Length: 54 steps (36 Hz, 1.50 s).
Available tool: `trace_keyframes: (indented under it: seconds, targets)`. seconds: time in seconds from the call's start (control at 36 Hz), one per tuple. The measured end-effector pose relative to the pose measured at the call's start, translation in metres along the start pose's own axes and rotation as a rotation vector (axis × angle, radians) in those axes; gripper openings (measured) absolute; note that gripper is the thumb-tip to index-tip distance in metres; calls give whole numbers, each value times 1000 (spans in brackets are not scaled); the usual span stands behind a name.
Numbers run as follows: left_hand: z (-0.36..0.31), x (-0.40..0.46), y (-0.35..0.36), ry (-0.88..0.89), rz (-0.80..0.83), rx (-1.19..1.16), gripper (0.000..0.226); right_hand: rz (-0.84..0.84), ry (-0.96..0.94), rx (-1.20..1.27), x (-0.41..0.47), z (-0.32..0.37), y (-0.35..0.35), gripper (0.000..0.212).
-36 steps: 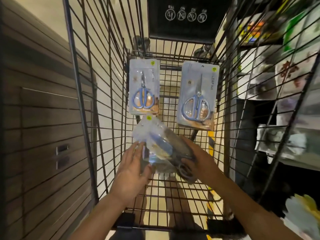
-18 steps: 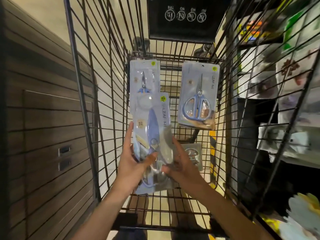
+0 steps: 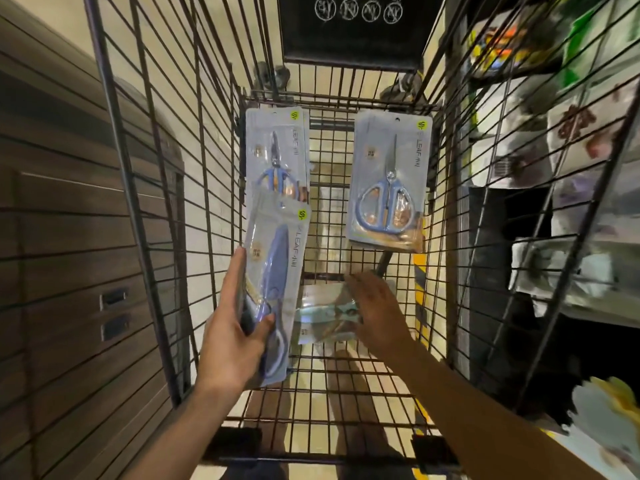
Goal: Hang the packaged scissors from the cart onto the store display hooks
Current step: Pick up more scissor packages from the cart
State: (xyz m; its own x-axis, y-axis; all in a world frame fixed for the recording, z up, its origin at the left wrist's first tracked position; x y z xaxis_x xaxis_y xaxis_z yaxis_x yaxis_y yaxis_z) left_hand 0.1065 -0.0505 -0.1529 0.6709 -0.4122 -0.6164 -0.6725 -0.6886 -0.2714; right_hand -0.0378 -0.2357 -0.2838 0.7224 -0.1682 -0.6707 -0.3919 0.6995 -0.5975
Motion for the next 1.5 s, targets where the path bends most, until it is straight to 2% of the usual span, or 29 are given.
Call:
trace_keyframes:
  seconds: [0.19,0.33,0.47,0.56,0.64,0.69,0.75,0.83,0.97,1.08,1.19,1.33,1.5]
  targets:
    - [-3,0,1,-22,15,21,104,-55,-26,-181,2,3,8,109]
    - [-10,-1,2,-29,16,23,104,-101,-66,-198,-6,-1,9,117]
    - [-8,-2,4,-45,16,-4,106,-96,-19,-205,-5,-4,0,89]
    - [-8,-2,7,-43,9,-9,106,36,4,-179,-3,-4,-9,73]
    - [-8,-3,9,-40,-4,-19,107,257,56,-180,-5,4,-21,48]
    - [-10,-4,8,-28,-7,-31,107,343,75,-159,-8,9,-32,42]
    - [-16,-7,7,-28,-5,-33,106,360,55,-137,-16,16,-44,48]
    - [-33,-15,1,-11,-15,-48,105,298,41,-75,-34,24,-65,66]
    - [-93,-41,-20,26,-50,-12,103,172,57,249,-79,45,-114,82]
    - [-147,-68,-40,112,-85,-3,100,14,0,635,-125,67,-161,79]
    - [-192,-92,-60,236,-103,17,98,-121,-17,813,-164,94,-203,84]
    - [-235,-121,-80,364,-97,-1,98,-279,-41,862,-207,128,-252,91]
    - [-266,-149,-100,442,-89,22,98,-391,-135,932,-252,157,-276,92]
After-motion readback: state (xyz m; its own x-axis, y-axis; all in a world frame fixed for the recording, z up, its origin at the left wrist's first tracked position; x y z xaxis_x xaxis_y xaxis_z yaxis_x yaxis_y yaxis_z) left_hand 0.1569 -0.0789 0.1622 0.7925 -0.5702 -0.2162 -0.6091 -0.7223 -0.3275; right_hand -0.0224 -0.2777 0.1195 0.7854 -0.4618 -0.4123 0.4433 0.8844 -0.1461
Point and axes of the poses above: each hand's wrist, its own x-axis towards the middle knuckle, its own y-axis out of the palm, z = x × y, the point moved 3 cm from there along x, towards the middle knuckle, and after that the axes turned 7 degrees about z, right-handed, at the moved point
